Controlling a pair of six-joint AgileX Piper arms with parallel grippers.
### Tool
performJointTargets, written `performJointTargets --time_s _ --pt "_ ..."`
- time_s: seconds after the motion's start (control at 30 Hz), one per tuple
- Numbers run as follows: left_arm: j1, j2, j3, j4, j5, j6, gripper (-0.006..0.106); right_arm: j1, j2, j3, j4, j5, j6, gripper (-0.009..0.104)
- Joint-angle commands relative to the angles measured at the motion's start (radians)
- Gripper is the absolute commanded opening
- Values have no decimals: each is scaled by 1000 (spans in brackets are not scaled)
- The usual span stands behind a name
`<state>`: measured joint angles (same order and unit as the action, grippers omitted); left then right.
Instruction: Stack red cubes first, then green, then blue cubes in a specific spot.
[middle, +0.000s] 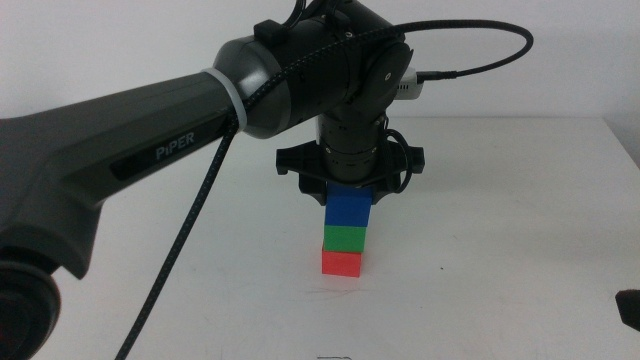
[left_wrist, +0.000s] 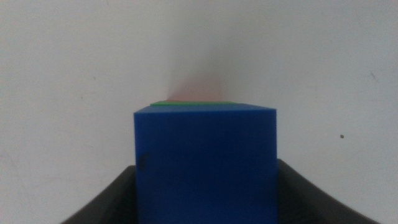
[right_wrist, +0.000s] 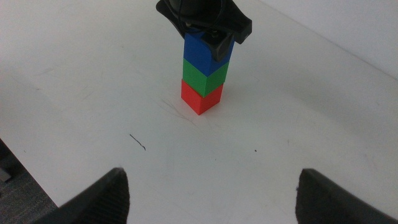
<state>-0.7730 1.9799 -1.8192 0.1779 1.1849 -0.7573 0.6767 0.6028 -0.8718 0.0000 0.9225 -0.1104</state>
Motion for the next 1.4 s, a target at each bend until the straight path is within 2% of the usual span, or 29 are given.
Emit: performJointTargets --time_s 0.0,0.1,0.17,0.4,0.7,0.8,0.87,0.93,1.13,1.23,1.37 --pt "-3 -54 -32 19 -18 -8 70 -7 3 -23 -17 -70 -12 88" --pt "-3 -54 -32 19 -17 -3 87 -7 3 -23 -17 -70 -12 88" --pt "-3 -55 -35 19 -17 1 94 -7 3 -23 -17 -70 -12 88" --pt "-3 -81 -46 17 -5 44 94 -7 3 -23 -17 -70 -12 88" --pt "-3 -216 -62 -100 4 87 94 -7 3 -23 -17 -70 -12 88" --pt "-3 -277 -62 -109 26 110 94 -7 3 -23 -17 -70 -12 88" --pt "-3 -316 -62 -82 67 147 94 -7 3 -23 -17 -70 -12 88" --pt "-3 -356 -62 -9 135 186 94 -7 3 -23 -17 -70 -12 88" --pt "4 -462 -51 185 134 299 94 -7 3 -23 -17 -70 -12 88" --pt "79 -527 -9 199 129 342 94 -7 3 -23 -16 -70 -12 88" --pt "244 -683 114 139 29 456 94 -7 3 -23 -15 -70 -12 88"
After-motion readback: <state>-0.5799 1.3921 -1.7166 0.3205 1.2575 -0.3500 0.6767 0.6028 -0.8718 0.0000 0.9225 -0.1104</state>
